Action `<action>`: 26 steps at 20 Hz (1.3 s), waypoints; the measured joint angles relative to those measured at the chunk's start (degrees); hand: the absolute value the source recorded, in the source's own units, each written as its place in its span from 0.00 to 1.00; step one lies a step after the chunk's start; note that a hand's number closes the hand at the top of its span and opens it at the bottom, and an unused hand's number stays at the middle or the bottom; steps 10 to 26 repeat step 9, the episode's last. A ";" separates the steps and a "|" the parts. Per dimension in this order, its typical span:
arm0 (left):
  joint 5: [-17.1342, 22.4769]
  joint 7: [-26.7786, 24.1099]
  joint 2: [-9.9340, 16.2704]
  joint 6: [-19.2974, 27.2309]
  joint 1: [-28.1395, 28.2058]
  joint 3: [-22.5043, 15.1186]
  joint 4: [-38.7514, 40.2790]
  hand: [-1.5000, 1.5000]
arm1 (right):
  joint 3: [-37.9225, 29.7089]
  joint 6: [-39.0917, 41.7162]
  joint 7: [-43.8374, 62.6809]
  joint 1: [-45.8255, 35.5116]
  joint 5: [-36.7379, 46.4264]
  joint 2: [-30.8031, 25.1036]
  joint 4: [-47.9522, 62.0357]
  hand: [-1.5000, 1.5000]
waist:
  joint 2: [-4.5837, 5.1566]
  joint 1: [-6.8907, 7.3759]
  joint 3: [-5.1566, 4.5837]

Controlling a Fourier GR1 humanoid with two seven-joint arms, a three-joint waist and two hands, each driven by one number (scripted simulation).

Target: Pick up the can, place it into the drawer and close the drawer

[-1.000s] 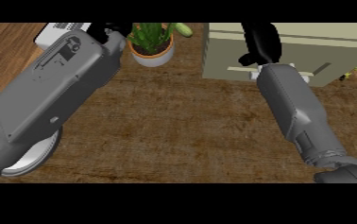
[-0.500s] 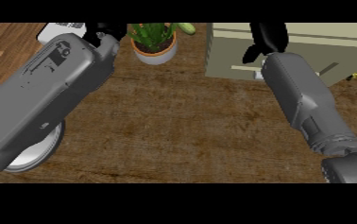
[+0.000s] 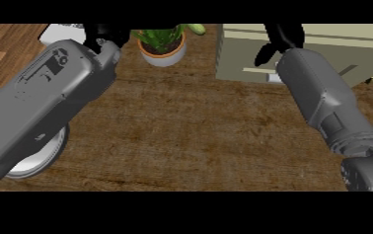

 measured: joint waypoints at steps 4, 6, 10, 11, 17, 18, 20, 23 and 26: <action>-0.19 0.04 0.40 -0.03 0.70 0.12 -1.01 0.00 | -6.14 3.45 -5.13 -0.44 -6.36 0.47 -0.02 0.00 | -0.21 -0.42 -0.13; -0.24 0.05 0.87 -0.28 1.34 0.26 -1.37 0.00 | -9.44 5.31 -7.18 -0.77 -9.89 1.01 -0.21 0.00 | -0.42 -0.60 -0.15; -0.25 0.66 1.11 -0.02 1.60 0.47 -2.25 0.00 | -13.21 7.16 -9.51 -1.03 -13.83 1.24 -0.31 0.00 | -0.40 -0.52 -0.18; -0.25 0.66 1.11 -0.02 1.60 0.47 -2.25 0.00 | -13.21 7.16 -9.51 -1.03 -13.83 1.24 -0.31 0.00 | -0.40 -0.52 -0.18; -0.25 0.66 1.11 -0.02 1.60 0.47 -2.25 0.00 | -13.21 7.16 -9.51 -1.03 -13.83 1.24 -0.31 0.00 | -0.40 -0.52 -0.18; -0.25 0.66 1.11 -0.02 1.60 0.47 -2.25 0.00 | -13.21 7.16 -9.51 -1.03 -13.83 1.24 -0.31 0.00 | -0.40 -0.52 -0.18; -0.25 0.66 1.11 -0.02 1.60 0.47 -2.25 0.00 | -13.21 7.16 -9.51 -1.03 -13.83 1.24 -0.31 0.00 | -0.40 -0.52 -0.18; -0.25 0.66 1.11 -0.02 1.60 0.47 -2.25 0.00 | -13.21 7.16 -9.51 -1.03 -13.83 1.24 -0.31 0.00 | -0.40 -0.52 -0.18; -0.25 0.66 1.11 -0.02 1.60 0.47 -2.25 0.00 | -13.21 7.16 -9.51 -1.03 -13.83 1.24 -0.31 0.00 | -0.40 -0.52 -0.18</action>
